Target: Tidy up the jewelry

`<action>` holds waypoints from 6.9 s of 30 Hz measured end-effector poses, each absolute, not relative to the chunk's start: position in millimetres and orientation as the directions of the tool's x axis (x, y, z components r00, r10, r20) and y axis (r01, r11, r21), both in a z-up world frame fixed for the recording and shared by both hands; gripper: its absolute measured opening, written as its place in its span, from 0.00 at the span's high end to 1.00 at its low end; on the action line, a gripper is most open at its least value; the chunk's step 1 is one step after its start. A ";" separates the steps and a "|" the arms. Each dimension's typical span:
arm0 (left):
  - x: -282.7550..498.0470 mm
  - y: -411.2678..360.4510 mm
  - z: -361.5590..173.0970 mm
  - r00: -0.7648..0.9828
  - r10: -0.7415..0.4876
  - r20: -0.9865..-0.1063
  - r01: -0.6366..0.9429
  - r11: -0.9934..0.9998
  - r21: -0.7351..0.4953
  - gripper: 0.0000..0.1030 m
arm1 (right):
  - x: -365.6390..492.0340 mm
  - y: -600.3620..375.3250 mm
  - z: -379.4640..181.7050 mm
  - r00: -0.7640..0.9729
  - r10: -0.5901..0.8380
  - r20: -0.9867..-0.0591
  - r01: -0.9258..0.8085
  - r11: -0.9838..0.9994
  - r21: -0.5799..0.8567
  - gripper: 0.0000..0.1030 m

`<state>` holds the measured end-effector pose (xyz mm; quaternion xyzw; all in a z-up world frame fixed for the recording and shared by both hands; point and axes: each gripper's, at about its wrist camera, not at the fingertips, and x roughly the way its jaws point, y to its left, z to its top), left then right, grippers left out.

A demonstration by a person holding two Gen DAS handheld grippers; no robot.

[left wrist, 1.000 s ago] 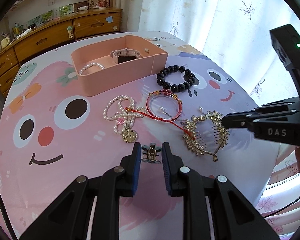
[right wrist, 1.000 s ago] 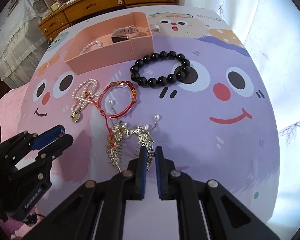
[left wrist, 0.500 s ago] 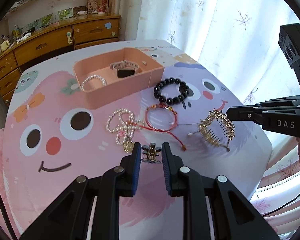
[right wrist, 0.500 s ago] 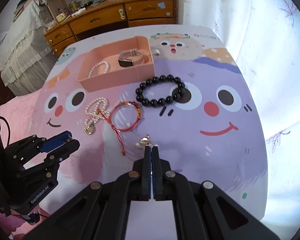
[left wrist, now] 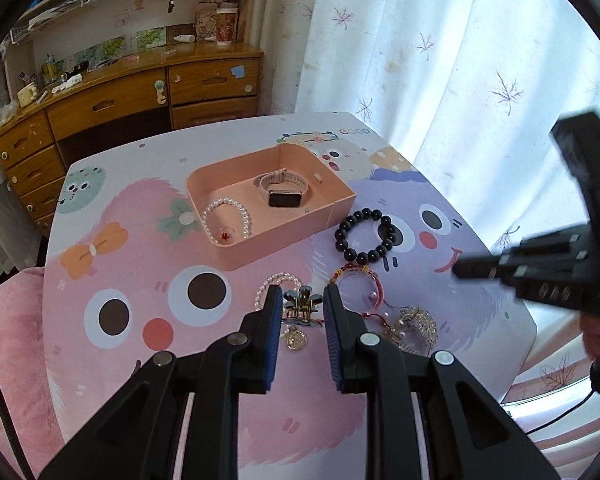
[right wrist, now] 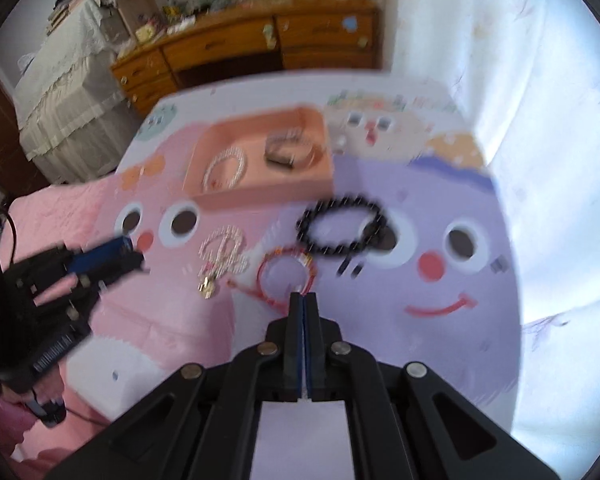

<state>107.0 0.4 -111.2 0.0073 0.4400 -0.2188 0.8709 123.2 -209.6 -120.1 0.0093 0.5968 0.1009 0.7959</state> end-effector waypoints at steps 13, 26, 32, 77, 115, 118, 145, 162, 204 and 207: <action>92.9 5.9 -129.3 0.491 -0.353 -0.797 0.357 0.915 -0.186 0.82 | 104.4 -187.2 -204.8 0.089 0.117 -0.989 -0.172 0.980 0.100 0.35; 94.5 12.1 -139.0 0.482 -0.332 -0.811 0.314 0.930 -0.194 0.82 | 111.9 -174.7 -213.9 0.120 0.063 -0.991 -0.238 0.971 0.032 0.35; 97.8 11.2 -139.3 0.485 -0.329 -0.810 0.311 0.931 -0.191 0.82 | 113.9 -184.9 -212.7 0.117 0.097 -0.988 -0.223 0.972 0.069 0.36; 162.0 -26.1 -86.9 0.519 -0.335 -0.786 0.310 0.931 -0.192 0.82 | 169.5 -249.3 -69.9 0.381 0.509 -0.772 -0.213 0.861 0.462 0.76; 198.7 -14.4 -112.1 0.548 -0.237 -0.803 0.183 0.970 -0.161 0.25 | 219.5 -236.1 -100.0 0.468 0.415 -0.780 -0.236 0.910 0.342 0.42; 180.1 -9.7 -111.6 0.538 -0.271 -0.798 0.223 0.959 -0.175 0.25 | 190.8 -230.4 -98.4 0.500 0.332 -0.800 -0.227 0.941 0.249 0.38; 146.5 -32.3 -203.4 0.483 -0.239 -0.842 0.304 0.948 -0.095 0.25 | 81.8 -180.9 -206.0 0.499 0.224 -0.837 -0.533 0.841 -0.092 0.25; 173.1 -63.7 -222.3 0.494 -0.138 -0.859 0.235 0.972 -0.021 0.41 | 122.7 -192.8 -214.4 0.448 0.324 -0.833 -0.602 0.798 -0.013 0.24; 150.4 -29.6 -118.1 0.635 -0.144 -0.759 0.016 0.985 -0.173 0.98 | 124.4 -208.4 -175.5 0.352 0.481 -0.803 -0.677 0.723 0.137 0.40; 149.3 -29.9 -99.6 0.651 -0.170 -0.740 0.049 0.982 -0.183 0.98 | 123.1 -209.0 -164.2 0.363 0.486 -0.795 -0.672 0.728 0.138 0.40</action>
